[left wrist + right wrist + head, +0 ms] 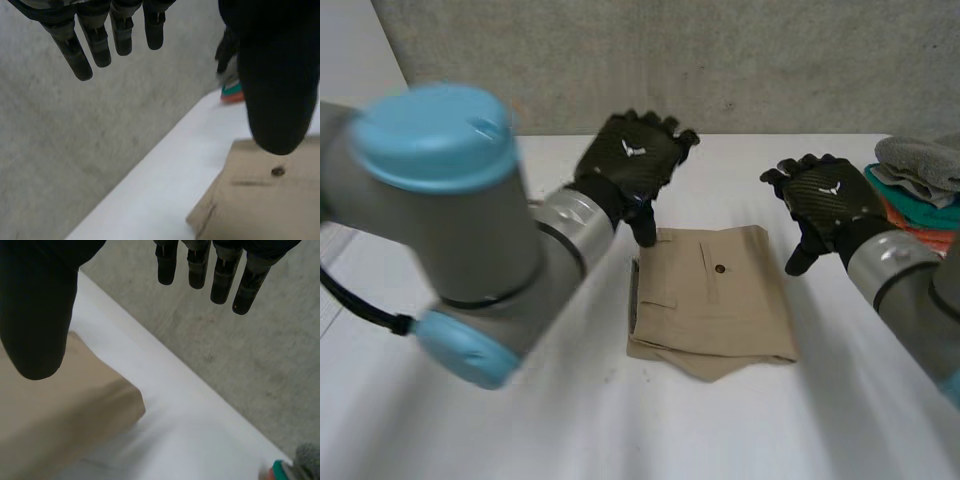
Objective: Fold the laundry.
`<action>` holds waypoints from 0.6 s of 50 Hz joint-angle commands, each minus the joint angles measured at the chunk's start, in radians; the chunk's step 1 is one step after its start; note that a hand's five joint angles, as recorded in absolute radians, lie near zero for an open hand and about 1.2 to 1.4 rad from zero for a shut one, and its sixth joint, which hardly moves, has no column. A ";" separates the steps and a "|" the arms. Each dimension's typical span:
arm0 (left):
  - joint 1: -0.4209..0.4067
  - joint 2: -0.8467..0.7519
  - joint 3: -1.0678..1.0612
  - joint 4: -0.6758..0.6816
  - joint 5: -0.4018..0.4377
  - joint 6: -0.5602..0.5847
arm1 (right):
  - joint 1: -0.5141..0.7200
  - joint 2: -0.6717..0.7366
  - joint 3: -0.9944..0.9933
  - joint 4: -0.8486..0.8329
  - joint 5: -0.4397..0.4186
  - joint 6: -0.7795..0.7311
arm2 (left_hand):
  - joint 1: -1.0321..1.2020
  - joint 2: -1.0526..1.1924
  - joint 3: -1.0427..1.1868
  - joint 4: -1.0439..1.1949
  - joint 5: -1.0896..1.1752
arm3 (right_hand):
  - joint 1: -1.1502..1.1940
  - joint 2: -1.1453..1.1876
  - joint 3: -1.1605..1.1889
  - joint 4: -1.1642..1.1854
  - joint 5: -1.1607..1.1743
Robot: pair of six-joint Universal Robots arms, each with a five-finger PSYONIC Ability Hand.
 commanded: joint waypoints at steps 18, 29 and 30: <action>0.094 0.210 -0.128 -0.208 0.348 -0.036 | 0.141 0.291 0.233 -0.415 0.023 -0.023 | 0.024 0.008 -0.001 0.009 -0.004 | 0.010 -0.048 -0.038 -0.060 -0.058; 0.090 0.205 -0.135 -0.196 0.348 -0.037 | 0.143 0.340 0.138 -0.415 0.023 -0.026 | 0.021 0.005 -0.004 0.006 -0.007 | 0.010 -0.048 -0.038 -0.060 -0.058; 0.090 0.205 -0.135 -0.196 0.348 -0.037 | 0.143 0.346 0.131 -0.415 0.023 -0.026 | 0.021 0.005 -0.004 0.006 -0.007 | 0.010 -0.048 -0.038 -0.060 -0.058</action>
